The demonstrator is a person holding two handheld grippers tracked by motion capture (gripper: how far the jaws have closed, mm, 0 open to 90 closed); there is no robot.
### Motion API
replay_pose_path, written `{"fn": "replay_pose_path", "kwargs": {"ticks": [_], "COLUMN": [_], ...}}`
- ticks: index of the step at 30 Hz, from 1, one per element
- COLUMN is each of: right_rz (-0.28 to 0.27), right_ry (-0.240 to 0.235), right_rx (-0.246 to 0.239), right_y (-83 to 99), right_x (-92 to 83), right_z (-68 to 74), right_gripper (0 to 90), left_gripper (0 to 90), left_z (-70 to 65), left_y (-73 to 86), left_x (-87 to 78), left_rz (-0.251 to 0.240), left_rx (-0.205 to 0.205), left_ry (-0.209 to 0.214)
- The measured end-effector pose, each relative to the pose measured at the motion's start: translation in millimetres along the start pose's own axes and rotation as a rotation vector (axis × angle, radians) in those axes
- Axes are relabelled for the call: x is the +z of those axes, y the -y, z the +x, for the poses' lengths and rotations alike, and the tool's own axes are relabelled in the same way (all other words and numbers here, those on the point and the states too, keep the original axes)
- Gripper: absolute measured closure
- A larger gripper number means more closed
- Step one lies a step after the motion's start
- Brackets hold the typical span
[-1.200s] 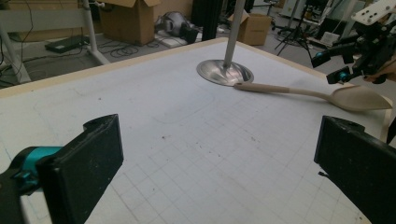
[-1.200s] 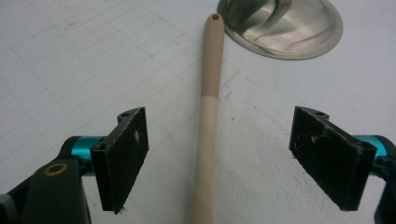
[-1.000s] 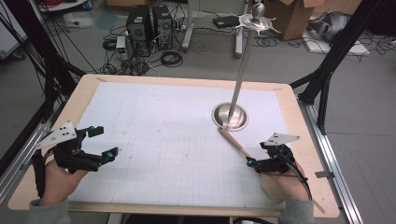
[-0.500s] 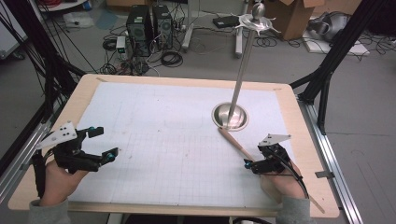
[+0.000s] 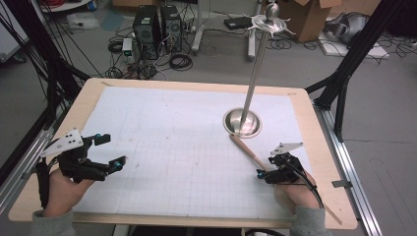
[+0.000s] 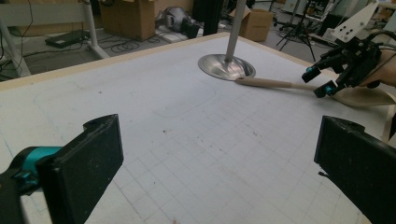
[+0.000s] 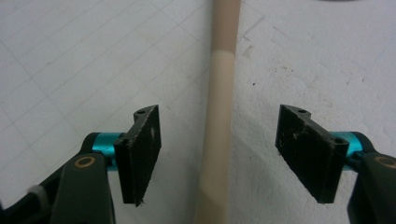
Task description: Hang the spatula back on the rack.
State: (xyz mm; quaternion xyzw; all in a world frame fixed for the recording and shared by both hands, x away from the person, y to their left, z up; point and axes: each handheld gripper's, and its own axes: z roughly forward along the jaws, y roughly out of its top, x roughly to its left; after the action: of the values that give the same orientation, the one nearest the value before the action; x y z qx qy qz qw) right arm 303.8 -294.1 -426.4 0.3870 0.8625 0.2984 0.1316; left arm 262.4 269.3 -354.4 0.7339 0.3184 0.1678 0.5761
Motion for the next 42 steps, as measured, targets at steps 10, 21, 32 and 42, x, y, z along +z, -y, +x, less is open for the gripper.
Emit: {"fn": "replay_pose_path", "kwargs": {"ticks": [10,21,32,42], "right_rz": [0.000,0.016,0.024,0.033], "right_ry": [0.003,0.012,0.033,0.019], "right_rx": [0.031,0.053,0.048,0.054], "right_y": [2.5,4.9,6.6,7.7], "right_x": [1.1,0.7,-1.3,-2.8], "right_z": [1.6,2.0,3.9,5.2], "right_gripper": [44.7,57.2,66.3,73.7], "left_gripper": [1.7,1.7,1.7,1.7], "left_z": [-0.2,0.0,0.2,0.2], "left_y": [-0.1,0.3,0.8,1.3], "left_x": [0.0,1.2,1.5,2.4], "left_rz": [-0.001,0.006,0.004,0.006], "left_rx": [0.002,0.003,-0.002,-0.001], "left_ry": [0.001,0.003,0.003,0.003]}}
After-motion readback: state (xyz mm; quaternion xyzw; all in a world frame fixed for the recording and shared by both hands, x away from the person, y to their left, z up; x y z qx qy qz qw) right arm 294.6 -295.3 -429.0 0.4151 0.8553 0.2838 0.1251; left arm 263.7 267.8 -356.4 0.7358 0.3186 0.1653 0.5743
